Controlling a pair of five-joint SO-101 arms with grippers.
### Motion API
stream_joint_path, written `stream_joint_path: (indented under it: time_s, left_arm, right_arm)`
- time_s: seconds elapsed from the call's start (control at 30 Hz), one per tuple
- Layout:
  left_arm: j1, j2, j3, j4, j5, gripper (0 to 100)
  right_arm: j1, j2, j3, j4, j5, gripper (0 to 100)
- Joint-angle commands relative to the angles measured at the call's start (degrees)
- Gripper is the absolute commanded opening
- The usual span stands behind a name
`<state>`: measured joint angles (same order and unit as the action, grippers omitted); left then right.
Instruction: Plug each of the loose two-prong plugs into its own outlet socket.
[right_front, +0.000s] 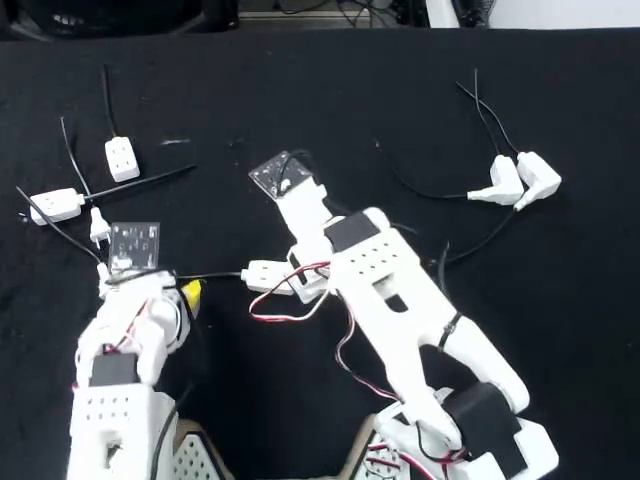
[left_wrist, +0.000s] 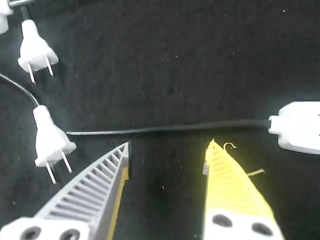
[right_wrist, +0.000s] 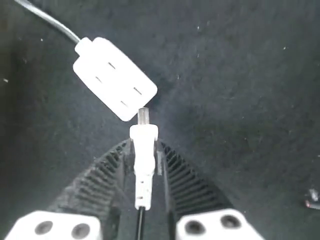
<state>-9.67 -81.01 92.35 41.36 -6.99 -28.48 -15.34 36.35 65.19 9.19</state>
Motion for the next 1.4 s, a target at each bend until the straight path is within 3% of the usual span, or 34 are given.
stream_joint_path:
  time_s: [0.0,0.13,0.37,0.57,0.8,1.13,1.37]
  left_arm:
    - [-0.48,15.91,-10.68,-5.54,-0.26,25]
    - [-0.22,32.09,-22.37,-5.63,-0.26,25]
    - [-0.22,58.11,-36.88,-6.15,-0.26,25]
    - [-0.22,70.33,-44.70,-5.98,-0.26,25]
    - [0.04,72.09,-45.05,-1.41,-0.97,25]
    - [0.04,72.00,-44.97,10.64,-4.75,25]
    - [-0.04,69.63,-44.70,18.02,-4.84,25]
  right_arm:
    - [1.05,-0.66,-4.62,5.54,-0.09,1.0]
    - [-0.53,-0.13,-4.18,9.05,0.00,1.0]
    - [-4.84,-0.48,3.12,-1.05,-0.44,1.0]
    - [-4.57,-0.13,3.12,-5.54,-0.44,1.0]
    - [0.53,-0.13,2.15,-8.88,0.00,1.0]
    - [0.70,-0.66,2.68,-8.97,0.00,1.0]
    - [0.70,-0.66,0.57,-0.09,0.00,1.0]
